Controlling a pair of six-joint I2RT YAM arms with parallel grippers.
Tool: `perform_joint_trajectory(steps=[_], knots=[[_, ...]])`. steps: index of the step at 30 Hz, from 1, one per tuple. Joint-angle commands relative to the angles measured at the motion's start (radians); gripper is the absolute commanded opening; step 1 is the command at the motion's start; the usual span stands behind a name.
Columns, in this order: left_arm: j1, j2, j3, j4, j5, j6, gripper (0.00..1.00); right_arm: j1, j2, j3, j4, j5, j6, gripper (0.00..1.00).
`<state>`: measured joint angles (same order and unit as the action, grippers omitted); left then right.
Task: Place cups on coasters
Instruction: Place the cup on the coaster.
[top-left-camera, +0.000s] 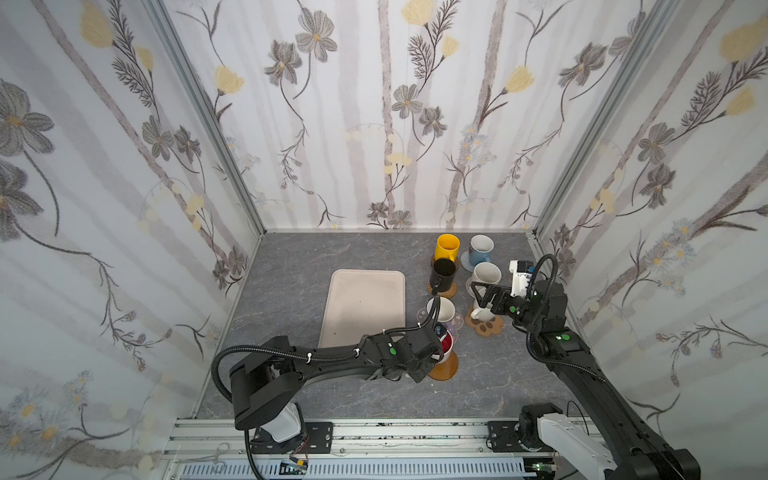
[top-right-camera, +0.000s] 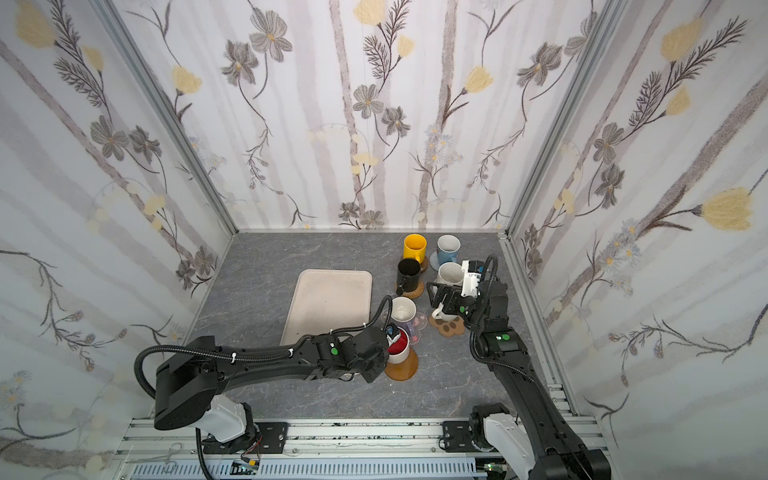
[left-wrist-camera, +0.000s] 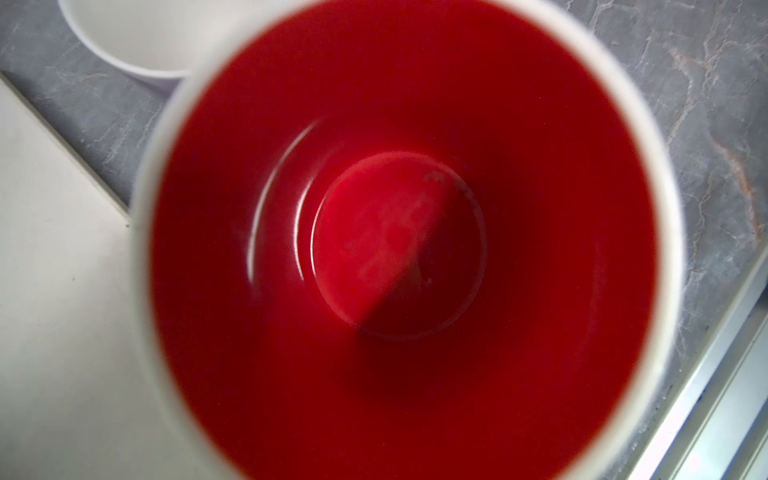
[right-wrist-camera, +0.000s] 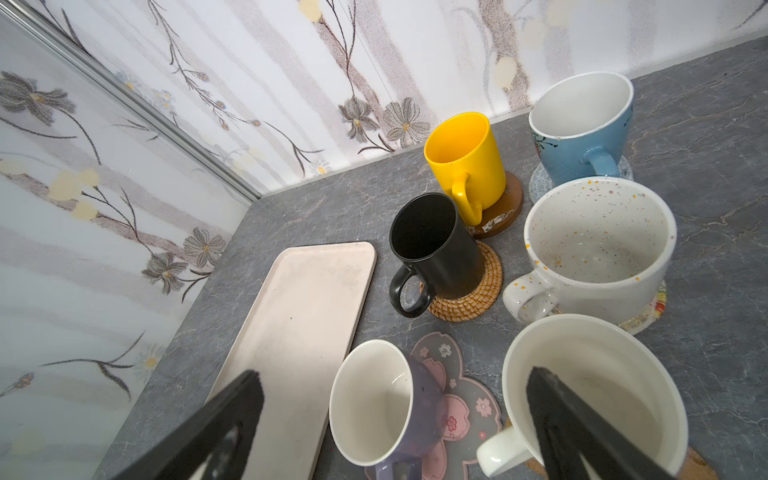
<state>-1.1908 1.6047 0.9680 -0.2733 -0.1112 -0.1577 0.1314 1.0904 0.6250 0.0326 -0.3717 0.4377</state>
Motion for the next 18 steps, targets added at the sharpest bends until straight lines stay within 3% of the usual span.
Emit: perform_joint_trajectory(steps=[1,18], knots=[[-0.015,0.018,-0.001,0.081,-0.017,0.008,0.00,-0.003,0.004,-0.005,0.046,-0.014,0.012,1.00],[-0.033,0.076,0.001,0.082,0.004,0.033,0.00,-0.010,0.005,-0.015,0.051,-0.006,0.012,1.00]])
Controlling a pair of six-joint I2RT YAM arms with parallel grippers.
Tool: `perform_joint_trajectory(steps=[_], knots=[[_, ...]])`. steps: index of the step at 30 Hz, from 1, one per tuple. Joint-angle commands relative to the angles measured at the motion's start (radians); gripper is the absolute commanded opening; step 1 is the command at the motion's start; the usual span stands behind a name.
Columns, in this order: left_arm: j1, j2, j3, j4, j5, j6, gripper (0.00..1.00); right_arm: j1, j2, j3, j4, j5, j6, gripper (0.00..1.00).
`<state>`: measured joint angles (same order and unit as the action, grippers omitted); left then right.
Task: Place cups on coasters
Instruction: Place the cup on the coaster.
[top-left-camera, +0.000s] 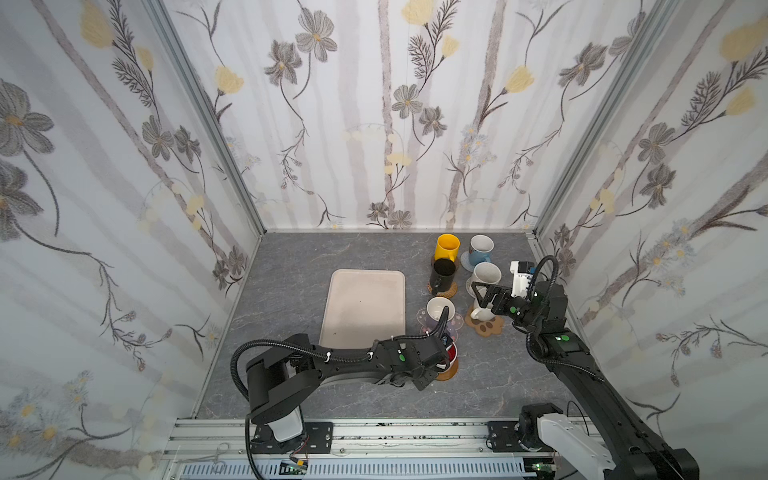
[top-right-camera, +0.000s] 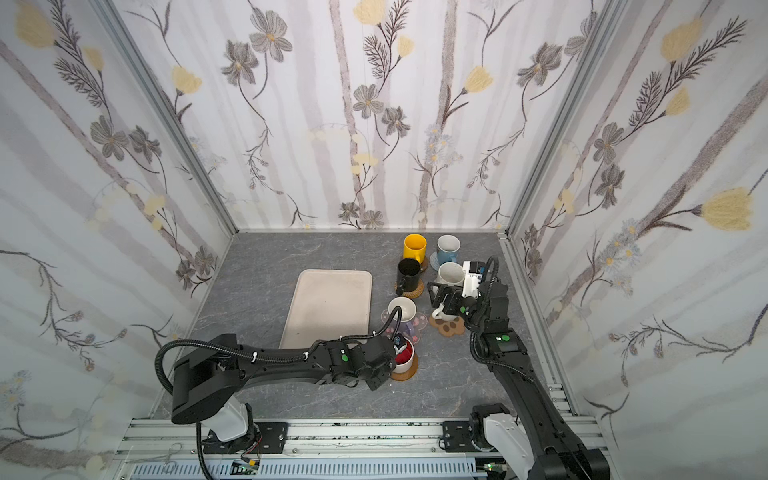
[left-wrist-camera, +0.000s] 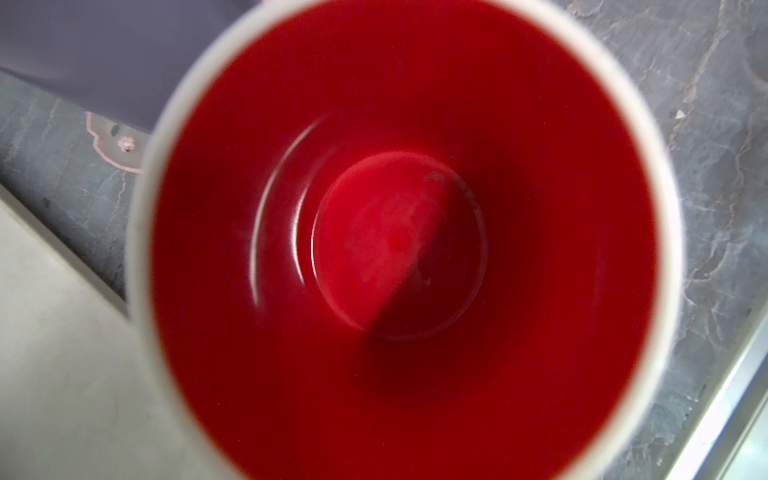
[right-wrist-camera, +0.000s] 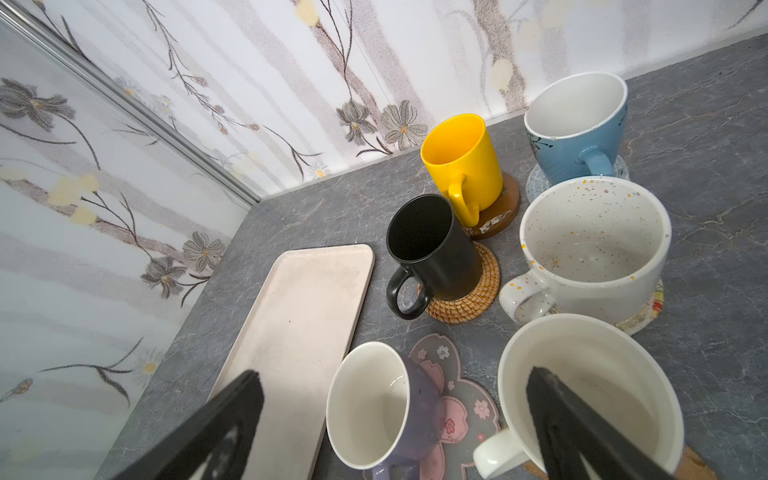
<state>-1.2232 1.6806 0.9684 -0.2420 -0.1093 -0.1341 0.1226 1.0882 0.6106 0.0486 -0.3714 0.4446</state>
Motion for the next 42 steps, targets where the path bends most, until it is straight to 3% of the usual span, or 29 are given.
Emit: perform_joint_trajectory(steps=[1,2,7,18,22,29,35,42], knots=[[0.000,0.000,0.001,0.050,0.001,0.008,0.00,-0.001,0.008,-0.001,0.036,-0.009,0.006,1.00],[-0.001,0.001,0.001,0.050,-0.002,0.007,0.00,-0.001,0.010,-0.001,0.037,-0.009,0.006,1.00],[-0.001,0.002,0.006,0.050,-0.012,0.009,0.21,-0.001,0.016,-0.001,0.042,-0.013,0.008,1.00],[-0.001,-0.023,0.012,0.046,-0.056,0.013,0.46,-0.009,-0.003,-0.009,0.053,-0.015,0.012,1.00],[-0.002,-0.068,0.010,0.046,-0.088,0.018,0.63,-0.014,-0.010,-0.006,0.056,-0.015,0.014,1.00],[0.019,-0.211,0.016,0.041,-0.144,0.038,0.84,-0.036,-0.027,-0.009,0.069,0.029,0.025,1.00],[0.153,-0.363,0.025,0.041,-0.131,-0.010,1.00,-0.061,-0.053,-0.019,0.091,0.086,0.045,1.00],[0.417,-0.418,0.047,0.042,-0.163,-0.115,1.00,-0.072,-0.138,-0.121,0.215,0.252,0.034,1.00]])
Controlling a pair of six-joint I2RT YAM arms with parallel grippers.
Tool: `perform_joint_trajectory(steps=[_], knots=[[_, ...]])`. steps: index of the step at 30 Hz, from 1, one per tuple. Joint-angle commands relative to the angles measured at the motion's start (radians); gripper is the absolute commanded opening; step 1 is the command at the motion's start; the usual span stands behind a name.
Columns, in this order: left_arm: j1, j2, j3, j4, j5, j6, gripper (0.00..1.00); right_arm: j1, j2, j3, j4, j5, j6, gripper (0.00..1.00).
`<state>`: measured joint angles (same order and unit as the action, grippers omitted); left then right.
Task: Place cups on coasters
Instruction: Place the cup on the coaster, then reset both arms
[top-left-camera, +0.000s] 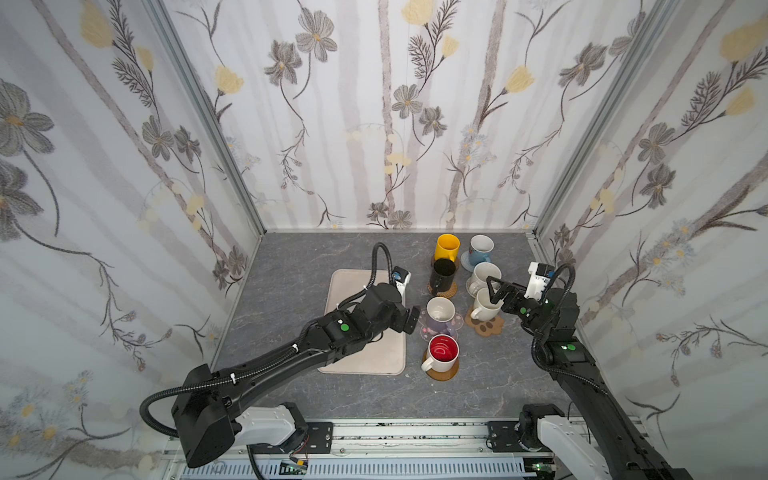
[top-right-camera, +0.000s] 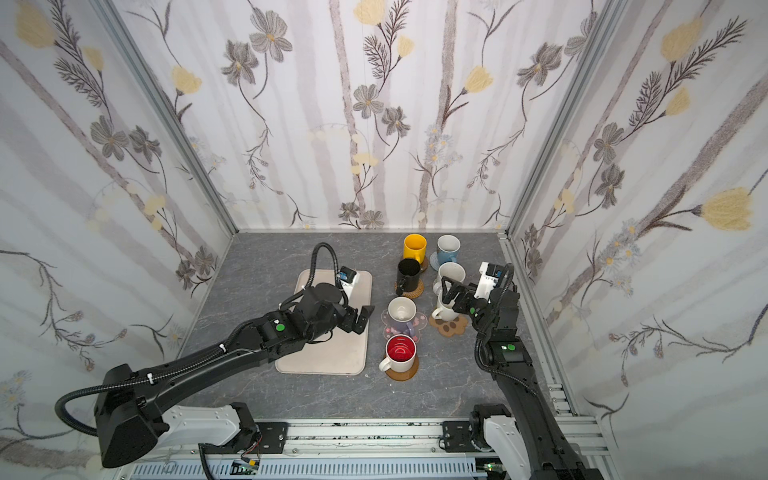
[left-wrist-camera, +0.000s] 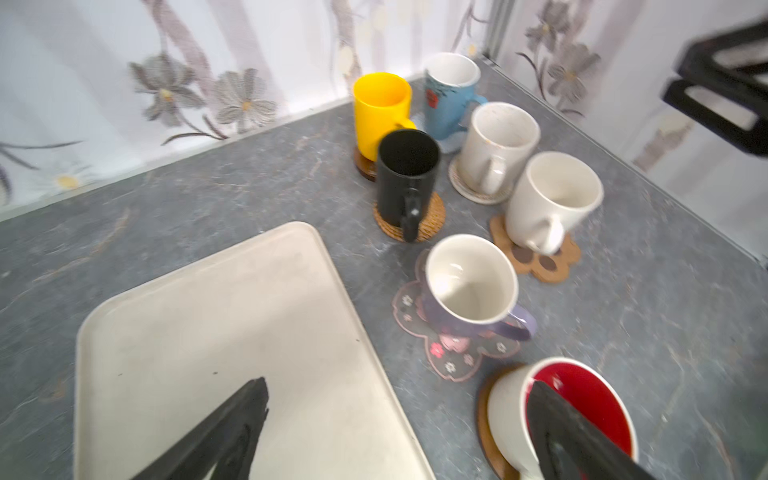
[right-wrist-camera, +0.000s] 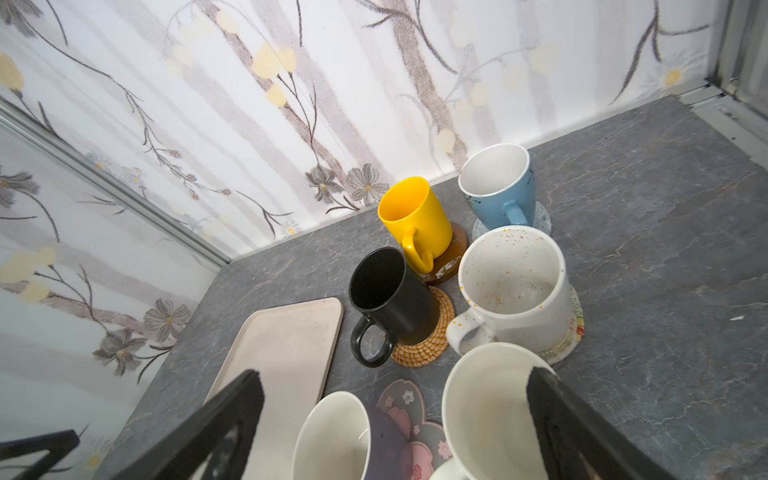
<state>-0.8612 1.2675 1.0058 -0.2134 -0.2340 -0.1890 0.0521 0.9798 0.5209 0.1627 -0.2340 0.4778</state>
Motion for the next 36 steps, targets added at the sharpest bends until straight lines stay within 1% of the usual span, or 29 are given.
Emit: perform_joint_trajectory(steps=[1,4,5,7,8,10,11,13,16,18,20,23,25,28,33,36], knots=[[0.084,-0.024,0.007,0.014,-0.056,-0.072,1.00,-0.001,-0.051,-0.057,0.126,0.163,-0.002,1.00],[0.189,-0.030,-0.002,0.012,-0.091,-0.125,1.00,-0.003,-0.112,-0.133,0.197,0.319,-0.026,1.00],[0.227,-0.028,-0.008,0.013,-0.084,-0.145,1.00,-0.003,-0.128,-0.151,0.197,0.390,-0.004,1.00],[0.326,-0.014,-0.026,0.014,-0.022,-0.190,1.00,-0.008,-0.163,-0.191,0.190,0.552,0.106,1.00],[0.368,-0.002,-0.026,0.014,0.007,-0.209,1.00,-0.017,-0.176,-0.216,0.222,0.572,0.107,1.00],[0.453,0.046,-0.025,0.015,0.049,-0.242,1.00,-0.037,-0.198,-0.273,0.329,0.540,0.029,1.00],[0.480,0.064,-0.023,0.017,0.055,-0.255,1.00,-0.042,-0.202,-0.287,0.358,0.534,0.006,1.00],[0.538,0.095,-0.022,0.031,0.055,-0.281,1.00,-0.052,-0.196,-0.304,0.386,0.545,-0.021,1.00],[0.600,0.123,-0.037,0.087,0.067,-0.303,1.00,-0.064,-0.154,-0.301,0.393,0.555,-0.059,1.00],[0.623,0.124,-0.074,0.172,0.041,-0.298,1.00,-0.068,-0.124,-0.300,0.399,0.586,-0.066,1.00],[0.630,0.113,-0.123,0.269,-0.011,-0.271,1.00,-0.074,-0.096,-0.300,0.414,0.619,-0.084,1.00],[0.631,0.095,-0.207,0.443,-0.109,-0.176,1.00,-0.085,-0.053,-0.321,0.481,0.680,-0.115,1.00],[0.632,0.091,-0.288,0.591,-0.149,-0.094,1.00,-0.086,-0.003,-0.352,0.573,0.725,-0.153,1.00],[0.637,0.126,-0.350,0.705,-0.183,-0.016,1.00,-0.086,0.091,-0.355,0.642,0.772,-0.189,1.00],[0.668,0.212,-0.356,0.758,-0.188,-0.003,1.00,-0.087,0.216,-0.319,0.709,0.767,-0.203,1.00],[0.688,0.264,-0.345,0.782,-0.099,0.046,1.00,-0.087,0.282,-0.296,0.742,0.764,-0.215,1.00]])
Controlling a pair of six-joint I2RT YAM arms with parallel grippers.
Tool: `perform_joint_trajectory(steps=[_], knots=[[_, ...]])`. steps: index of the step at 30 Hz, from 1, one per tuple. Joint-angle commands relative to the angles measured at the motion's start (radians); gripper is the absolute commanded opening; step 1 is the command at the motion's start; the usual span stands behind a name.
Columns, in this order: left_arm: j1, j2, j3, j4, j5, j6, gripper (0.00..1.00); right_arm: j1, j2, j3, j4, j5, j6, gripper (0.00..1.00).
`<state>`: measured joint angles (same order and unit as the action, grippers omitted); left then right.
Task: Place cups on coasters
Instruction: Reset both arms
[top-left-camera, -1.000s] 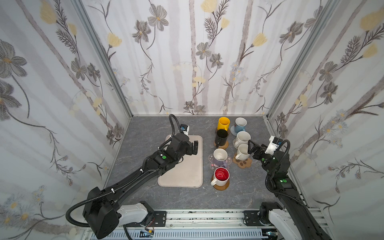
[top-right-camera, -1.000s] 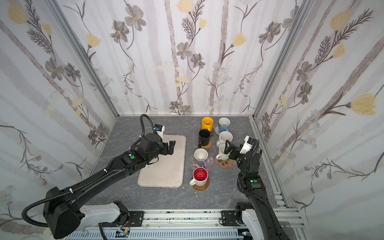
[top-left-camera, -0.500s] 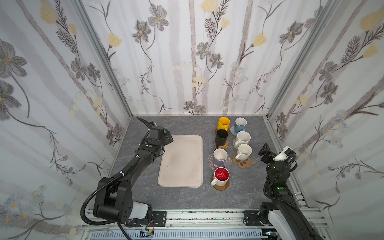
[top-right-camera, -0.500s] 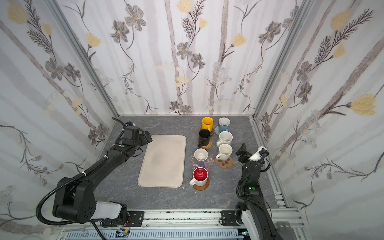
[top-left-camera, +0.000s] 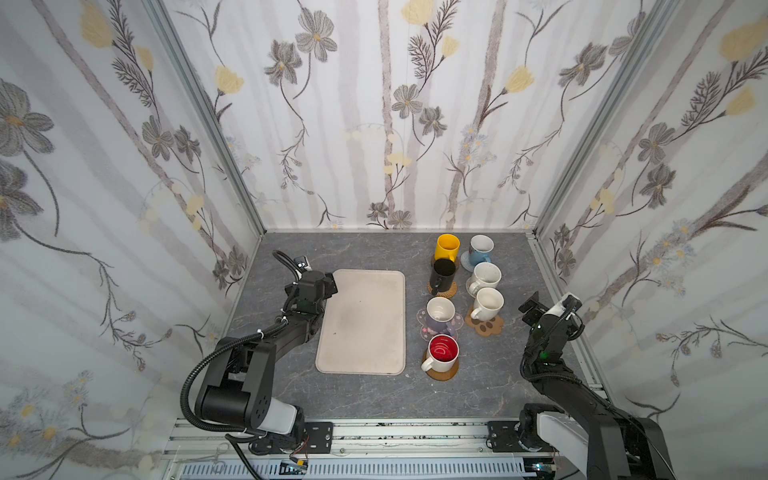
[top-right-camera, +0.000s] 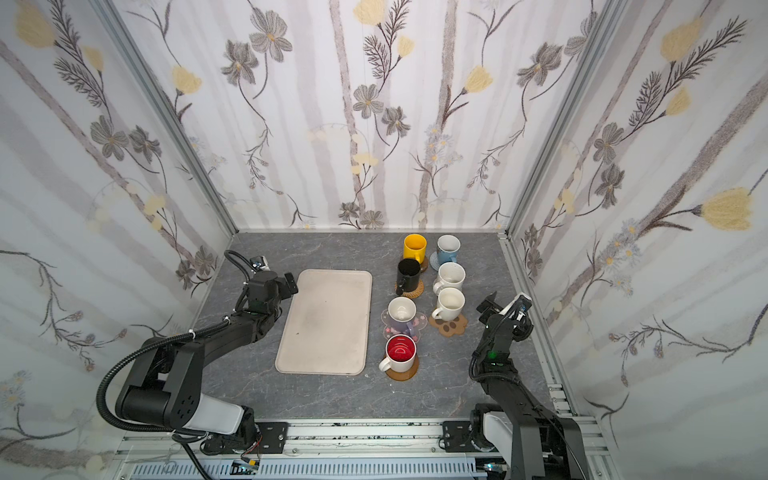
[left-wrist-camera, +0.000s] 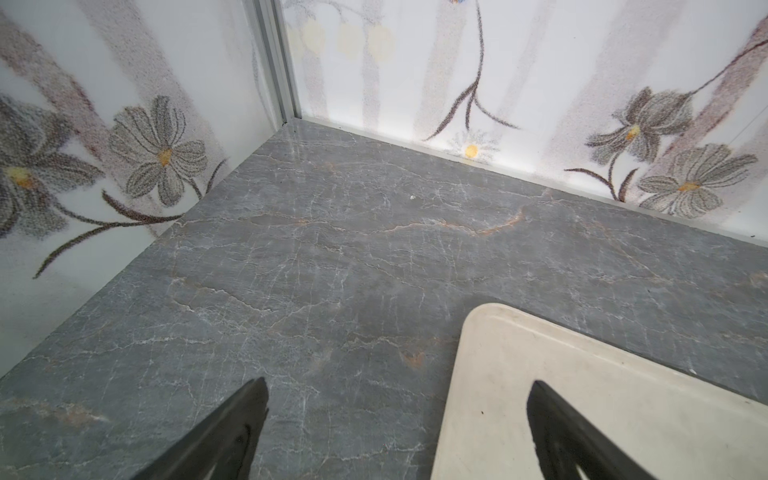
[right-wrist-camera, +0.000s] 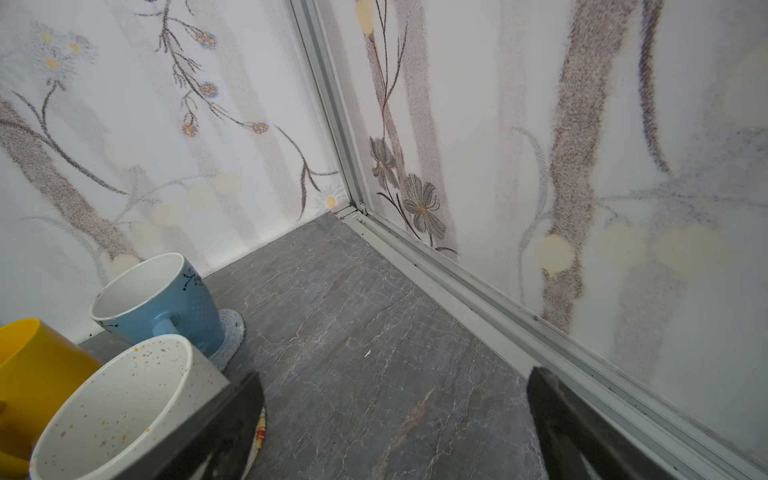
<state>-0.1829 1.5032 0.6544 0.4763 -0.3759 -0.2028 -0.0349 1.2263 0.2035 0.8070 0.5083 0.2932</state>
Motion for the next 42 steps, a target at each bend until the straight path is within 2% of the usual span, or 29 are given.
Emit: perform_joint_trajectory(steps=[1,6,8,11,13,16,21,24,26,28,35,42], knots=[[0.013,0.047,0.016,0.092,0.058,0.079,1.00,-0.002,0.047,0.037,0.087,0.007,-0.037,1.00],[0.077,0.093,0.072,0.038,0.181,0.040,1.00,-0.002,0.120,0.075,0.136,-0.045,-0.035,1.00],[0.100,0.089,0.070,0.039,0.204,0.016,1.00,0.000,0.147,0.082,0.165,-0.088,-0.039,1.00],[0.123,0.086,0.074,0.040,0.222,-0.004,1.00,-0.002,0.187,0.098,0.188,-0.085,-0.043,1.00],[0.126,0.093,0.090,0.041,0.241,0.025,1.00,-0.002,0.196,0.149,0.090,-0.089,-0.037,1.00],[0.126,0.105,0.109,0.044,0.243,0.075,1.00,0.000,0.214,0.170,0.076,-0.096,-0.045,1.00],[0.129,0.126,0.122,0.050,0.281,0.099,1.00,0.012,0.172,0.092,0.187,-0.095,-0.062,1.00],[0.129,0.114,0.108,0.053,0.285,0.112,1.00,0.083,0.156,-0.032,0.426,-0.057,-0.151,1.00],[0.130,0.108,0.098,0.053,0.281,0.119,1.00,0.174,0.176,-0.045,0.489,0.009,-0.245,1.00],[0.129,0.094,0.077,0.055,0.281,0.127,1.00,0.220,0.216,-0.034,0.531,0.045,-0.306,1.00],[0.133,0.036,-0.064,0.169,0.276,0.152,1.00,0.210,0.215,-0.037,0.537,0.055,-0.289,1.00],[0.138,-0.002,-0.114,0.279,0.287,0.158,1.00,0.197,0.197,-0.078,0.591,0.036,-0.276,1.00]])
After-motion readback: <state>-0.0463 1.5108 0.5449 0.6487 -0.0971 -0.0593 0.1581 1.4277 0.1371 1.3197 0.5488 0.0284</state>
